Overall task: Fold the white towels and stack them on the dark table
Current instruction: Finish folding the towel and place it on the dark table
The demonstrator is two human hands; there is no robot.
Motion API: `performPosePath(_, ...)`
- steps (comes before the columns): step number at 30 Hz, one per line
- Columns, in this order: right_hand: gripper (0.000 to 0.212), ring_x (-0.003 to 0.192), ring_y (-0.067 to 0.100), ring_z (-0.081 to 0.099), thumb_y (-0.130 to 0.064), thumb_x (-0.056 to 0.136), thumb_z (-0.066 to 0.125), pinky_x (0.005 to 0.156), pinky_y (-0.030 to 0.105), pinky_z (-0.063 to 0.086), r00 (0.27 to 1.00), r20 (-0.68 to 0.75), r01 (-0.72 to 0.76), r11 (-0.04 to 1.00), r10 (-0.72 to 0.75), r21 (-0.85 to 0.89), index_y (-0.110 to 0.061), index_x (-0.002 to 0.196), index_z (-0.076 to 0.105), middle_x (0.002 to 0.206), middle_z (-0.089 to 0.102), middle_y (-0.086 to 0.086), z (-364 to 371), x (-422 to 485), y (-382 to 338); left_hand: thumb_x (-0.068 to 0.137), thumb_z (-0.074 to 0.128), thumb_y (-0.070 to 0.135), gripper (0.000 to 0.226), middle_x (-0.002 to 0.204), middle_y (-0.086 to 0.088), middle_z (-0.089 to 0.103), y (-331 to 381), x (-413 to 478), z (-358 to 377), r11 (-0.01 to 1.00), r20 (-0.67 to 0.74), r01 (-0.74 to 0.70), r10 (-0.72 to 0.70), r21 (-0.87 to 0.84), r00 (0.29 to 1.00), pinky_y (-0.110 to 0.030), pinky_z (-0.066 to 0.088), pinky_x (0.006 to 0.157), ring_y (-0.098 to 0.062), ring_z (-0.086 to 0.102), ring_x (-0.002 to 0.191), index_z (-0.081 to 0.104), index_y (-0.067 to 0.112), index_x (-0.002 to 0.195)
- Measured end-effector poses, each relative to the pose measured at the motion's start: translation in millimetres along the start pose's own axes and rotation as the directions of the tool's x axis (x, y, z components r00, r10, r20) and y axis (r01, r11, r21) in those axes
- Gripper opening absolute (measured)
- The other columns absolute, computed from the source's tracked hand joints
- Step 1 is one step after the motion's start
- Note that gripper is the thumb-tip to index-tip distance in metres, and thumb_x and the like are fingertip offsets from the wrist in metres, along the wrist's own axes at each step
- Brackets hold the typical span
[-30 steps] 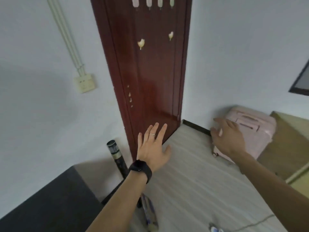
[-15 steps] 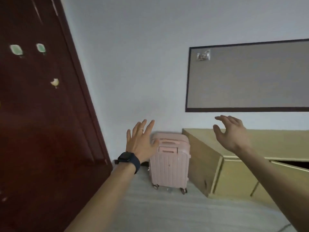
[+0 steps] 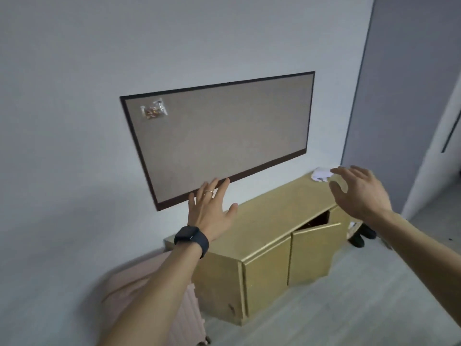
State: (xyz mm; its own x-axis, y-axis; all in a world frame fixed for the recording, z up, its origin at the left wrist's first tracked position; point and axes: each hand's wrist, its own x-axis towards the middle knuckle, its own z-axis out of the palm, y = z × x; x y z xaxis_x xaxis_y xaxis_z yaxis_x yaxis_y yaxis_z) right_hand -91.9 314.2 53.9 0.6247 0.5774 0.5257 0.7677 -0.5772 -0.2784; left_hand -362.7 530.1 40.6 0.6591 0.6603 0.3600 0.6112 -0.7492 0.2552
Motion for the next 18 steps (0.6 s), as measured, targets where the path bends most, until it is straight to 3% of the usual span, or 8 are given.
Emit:
performPosePath(8, 0.044, 0.142, 0.025, 0.035, -0.039, 0.097, 0.05, 0.111, 0.047, 0.038, 0.996, 0.025, -0.08, 0.984, 0.085, -0.161, -0.025, 0.138, 0.054, 0.145, 0.054, -0.002, 52, 118, 115, 0.096, 0.042, 0.053, 0.063, 0.163, 0.007, 0.014, 72, 183, 115, 0.984, 0.077, -0.153, 0.16, -0.096, 0.984, -0.05, 0.008, 0.119, -0.017, 0.005, 0.15, 0.019, 0.038, 0.152)
performPosePath(18, 0.043, 0.142, 0.023, 0.036, -0.039, 0.098, 0.05, 0.11, 0.045, 0.036, 0.983, 0.029, -0.167, 0.954, 0.18, -0.25, -0.026, 0.139, 0.053, 0.145, 0.054, -0.003, 123, 269, 251, 0.096, 0.041, 0.051, 0.062, 0.163, 0.005, 0.016, 153, 387, 248, 0.972, 0.148, -0.201, 0.218, -0.122, 0.965, -0.051, 0.01, 0.118, -0.021, 0.008, 0.15, 0.02, 0.037, 0.153)
